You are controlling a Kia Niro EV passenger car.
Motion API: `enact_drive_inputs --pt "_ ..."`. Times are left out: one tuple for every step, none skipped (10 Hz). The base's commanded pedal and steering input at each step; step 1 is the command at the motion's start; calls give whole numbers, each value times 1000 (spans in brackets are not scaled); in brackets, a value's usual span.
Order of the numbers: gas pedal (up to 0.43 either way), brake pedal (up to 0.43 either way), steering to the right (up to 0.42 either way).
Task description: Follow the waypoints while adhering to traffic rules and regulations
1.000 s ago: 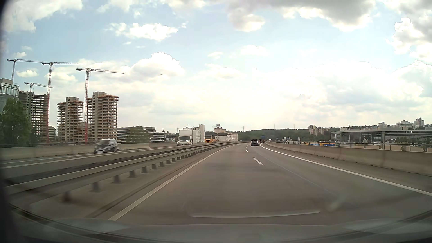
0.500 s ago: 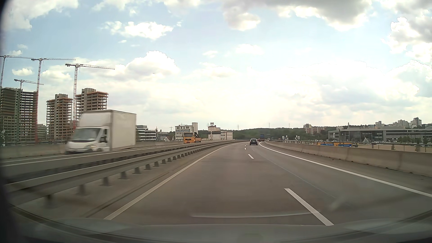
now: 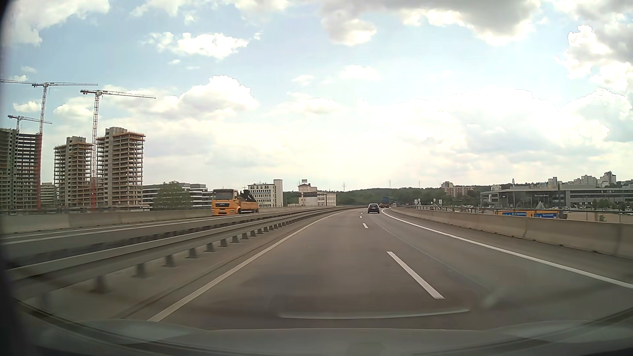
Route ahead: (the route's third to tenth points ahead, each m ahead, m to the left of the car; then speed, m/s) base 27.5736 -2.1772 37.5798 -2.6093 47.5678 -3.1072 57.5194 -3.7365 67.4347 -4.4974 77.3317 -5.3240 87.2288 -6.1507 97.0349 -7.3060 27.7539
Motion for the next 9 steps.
enact_drive_inputs --pt "157 30 6" --pt "157 30 8" --pt "157 30 9" --pt "157 30 9" --pt "157 30 8" --pt "157 30 8" --pt "157 30 9" --pt "157 30 9" --pt "157 30 10"
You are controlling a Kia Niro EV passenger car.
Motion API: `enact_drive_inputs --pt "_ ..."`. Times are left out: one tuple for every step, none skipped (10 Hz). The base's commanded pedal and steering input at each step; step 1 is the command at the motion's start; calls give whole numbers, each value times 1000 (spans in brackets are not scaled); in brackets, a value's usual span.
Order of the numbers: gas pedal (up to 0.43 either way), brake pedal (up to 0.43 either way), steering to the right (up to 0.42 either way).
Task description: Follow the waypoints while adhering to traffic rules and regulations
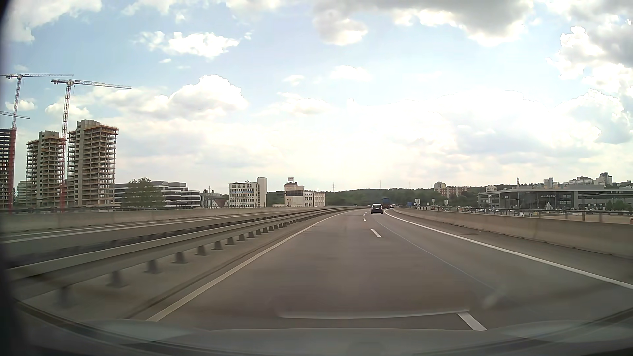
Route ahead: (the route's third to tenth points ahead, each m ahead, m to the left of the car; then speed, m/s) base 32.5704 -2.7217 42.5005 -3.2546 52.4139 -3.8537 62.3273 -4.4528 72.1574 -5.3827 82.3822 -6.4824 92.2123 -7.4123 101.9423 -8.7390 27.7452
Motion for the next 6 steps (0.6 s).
enact_drive_inputs --pt "157 30 10" --pt "157 30 11" --pt "157 30 10" --pt "157 30 10" --pt "157 30 9" --pt "157 30 9"
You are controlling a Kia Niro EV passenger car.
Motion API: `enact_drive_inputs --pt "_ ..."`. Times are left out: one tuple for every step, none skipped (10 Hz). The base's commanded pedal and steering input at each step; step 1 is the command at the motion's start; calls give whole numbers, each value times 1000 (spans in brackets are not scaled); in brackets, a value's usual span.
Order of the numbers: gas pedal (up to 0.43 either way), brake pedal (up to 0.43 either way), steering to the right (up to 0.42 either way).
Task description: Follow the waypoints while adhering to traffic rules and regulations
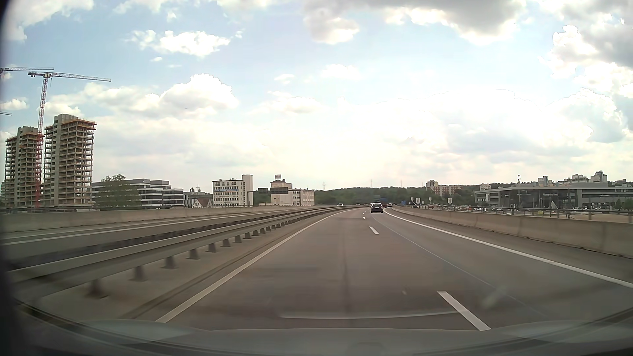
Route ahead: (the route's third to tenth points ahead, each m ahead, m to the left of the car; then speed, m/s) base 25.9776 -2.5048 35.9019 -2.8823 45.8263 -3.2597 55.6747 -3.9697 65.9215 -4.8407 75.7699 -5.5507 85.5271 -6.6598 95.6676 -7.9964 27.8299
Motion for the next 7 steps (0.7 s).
enact_drive_inputs --pt "157 30 8" --pt "157 30 8" --pt "157 30 9" --pt "157 30 11" --pt "157 30 11" --pt "157 30 10" --pt "157 30 10"
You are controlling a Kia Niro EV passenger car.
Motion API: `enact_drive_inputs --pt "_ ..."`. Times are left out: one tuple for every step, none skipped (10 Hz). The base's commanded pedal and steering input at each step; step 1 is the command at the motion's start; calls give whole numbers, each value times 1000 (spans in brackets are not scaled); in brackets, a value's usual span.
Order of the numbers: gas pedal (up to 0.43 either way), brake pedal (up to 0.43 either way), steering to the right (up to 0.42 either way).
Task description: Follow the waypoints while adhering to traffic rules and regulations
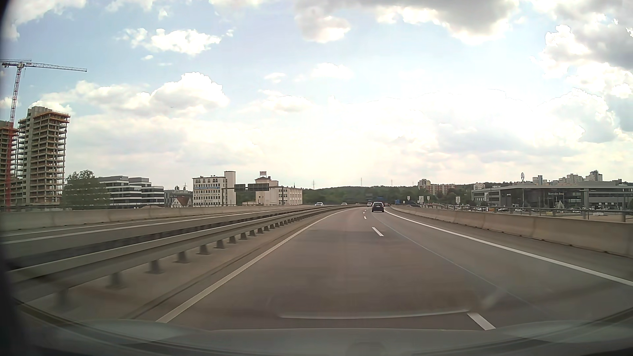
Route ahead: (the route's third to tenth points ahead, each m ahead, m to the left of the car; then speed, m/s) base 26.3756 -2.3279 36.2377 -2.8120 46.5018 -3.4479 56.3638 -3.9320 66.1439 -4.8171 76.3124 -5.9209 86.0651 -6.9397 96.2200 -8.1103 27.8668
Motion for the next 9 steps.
enact_drive_inputs --pt "157 30 10" --pt "157 30 10" --pt "157 30 10" --pt "157 30 10" --pt "157 30 10" --pt "157 30 10" --pt "157 30 10" --pt "157 30 10" --pt "157 30 10"
